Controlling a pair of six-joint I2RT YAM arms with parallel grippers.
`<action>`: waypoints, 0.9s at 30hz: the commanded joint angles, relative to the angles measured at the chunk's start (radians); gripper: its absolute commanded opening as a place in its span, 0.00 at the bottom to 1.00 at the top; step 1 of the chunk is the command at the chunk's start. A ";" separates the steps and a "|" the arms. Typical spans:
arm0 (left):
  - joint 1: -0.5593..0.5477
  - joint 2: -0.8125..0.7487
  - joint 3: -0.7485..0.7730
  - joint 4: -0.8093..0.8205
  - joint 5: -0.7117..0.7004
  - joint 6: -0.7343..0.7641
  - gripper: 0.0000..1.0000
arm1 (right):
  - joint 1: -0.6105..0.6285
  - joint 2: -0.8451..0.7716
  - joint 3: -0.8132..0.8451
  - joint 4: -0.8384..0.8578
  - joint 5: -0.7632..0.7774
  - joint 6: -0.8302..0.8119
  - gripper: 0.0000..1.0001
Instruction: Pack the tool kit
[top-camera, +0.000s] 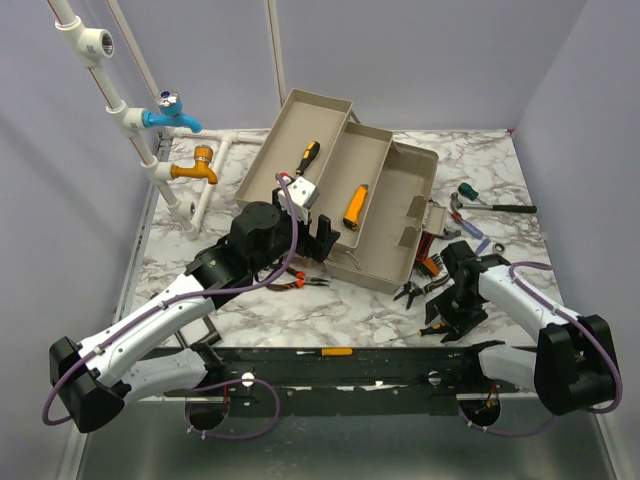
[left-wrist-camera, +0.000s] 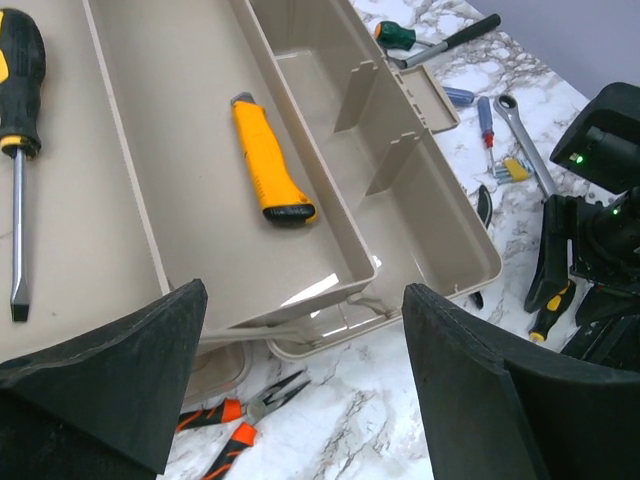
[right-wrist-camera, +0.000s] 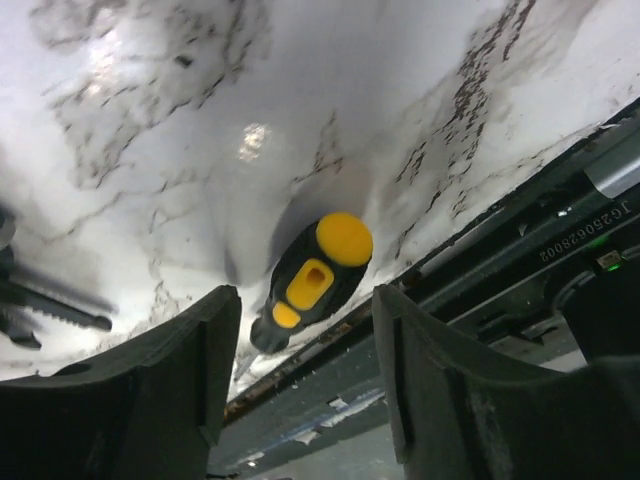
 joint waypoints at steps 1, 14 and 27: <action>0.001 -0.086 -0.099 0.142 -0.001 0.036 0.82 | 0.006 -0.002 -0.053 0.088 0.019 0.052 0.56; 0.001 -0.096 -0.115 0.170 0.093 0.046 0.82 | 0.006 -0.049 -0.017 0.094 0.117 0.029 0.10; -0.001 -0.038 -0.051 0.164 0.384 -0.076 0.82 | 0.006 -0.394 0.139 0.419 0.042 -0.343 0.01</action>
